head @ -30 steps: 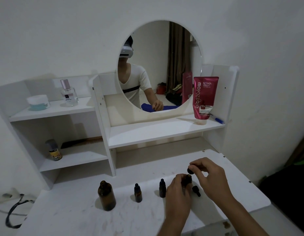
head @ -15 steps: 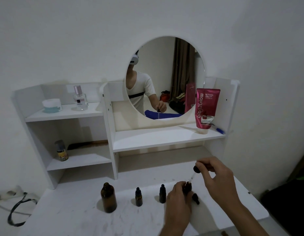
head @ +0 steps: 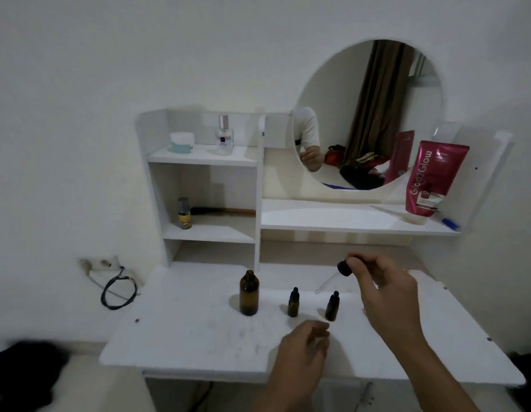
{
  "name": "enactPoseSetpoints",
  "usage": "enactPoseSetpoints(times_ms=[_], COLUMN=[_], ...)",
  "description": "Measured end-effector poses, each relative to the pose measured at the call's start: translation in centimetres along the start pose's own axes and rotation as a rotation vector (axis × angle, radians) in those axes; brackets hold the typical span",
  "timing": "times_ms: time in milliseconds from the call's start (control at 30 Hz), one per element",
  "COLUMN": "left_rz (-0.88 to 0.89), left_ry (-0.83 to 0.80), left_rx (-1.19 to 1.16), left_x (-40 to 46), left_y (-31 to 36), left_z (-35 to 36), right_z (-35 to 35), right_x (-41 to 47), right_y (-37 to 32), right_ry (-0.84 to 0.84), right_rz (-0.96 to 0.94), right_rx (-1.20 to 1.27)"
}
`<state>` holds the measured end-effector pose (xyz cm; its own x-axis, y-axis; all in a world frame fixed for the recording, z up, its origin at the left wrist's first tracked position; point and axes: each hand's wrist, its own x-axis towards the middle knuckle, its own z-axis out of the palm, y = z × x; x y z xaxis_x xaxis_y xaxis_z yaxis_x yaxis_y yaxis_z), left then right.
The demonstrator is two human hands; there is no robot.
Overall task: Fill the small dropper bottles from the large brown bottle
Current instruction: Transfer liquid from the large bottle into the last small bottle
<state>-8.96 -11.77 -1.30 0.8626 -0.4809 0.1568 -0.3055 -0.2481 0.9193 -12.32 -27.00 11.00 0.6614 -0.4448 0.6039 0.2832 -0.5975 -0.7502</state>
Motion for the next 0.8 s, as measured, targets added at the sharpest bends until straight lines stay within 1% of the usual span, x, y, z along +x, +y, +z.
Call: enactPoseSetpoints(times_ms=[100,200,267,333,400,467,633,800], left_rz=[-0.022,-0.095,-0.143,-0.19,-0.214,-0.24,-0.203,-0.192], left_ry=[0.184,0.427,0.528,0.517,0.449,0.419,0.448,0.449], left_rx=[0.012,0.032,0.024,0.033,0.068,0.068,0.202,0.226], left_x=[-1.4,-1.4,-0.7,0.5,2.0,3.2,4.4,4.3], left_y=[-1.5,-3.5,-4.4,-4.9,-5.4,-5.8,-6.4,-6.5], left_z=[-4.5,-8.0,-9.4,-10.1,-10.1,-9.8,-9.6,-9.5], right_z=[3.6,6.6,8.0,9.0,9.6,9.9,10.5,11.6], right_x=[-0.3,-0.6,-0.8,-0.8,-0.6,-0.5,-0.1,0.5], right_y=[-1.5,-2.8,-3.3,-3.6,-3.5,-3.3,-2.9,-3.2], right_ry=[-0.065,-0.127,-0.148,-0.154,-0.151,-0.146,-0.1,-0.106], right_rz=[-0.054,-0.077,-0.098,-0.111,-0.119,-0.116,-0.141,-0.121], right_rx=[0.045,0.092,0.106,0.107,0.091,0.077,0.073,0.106])
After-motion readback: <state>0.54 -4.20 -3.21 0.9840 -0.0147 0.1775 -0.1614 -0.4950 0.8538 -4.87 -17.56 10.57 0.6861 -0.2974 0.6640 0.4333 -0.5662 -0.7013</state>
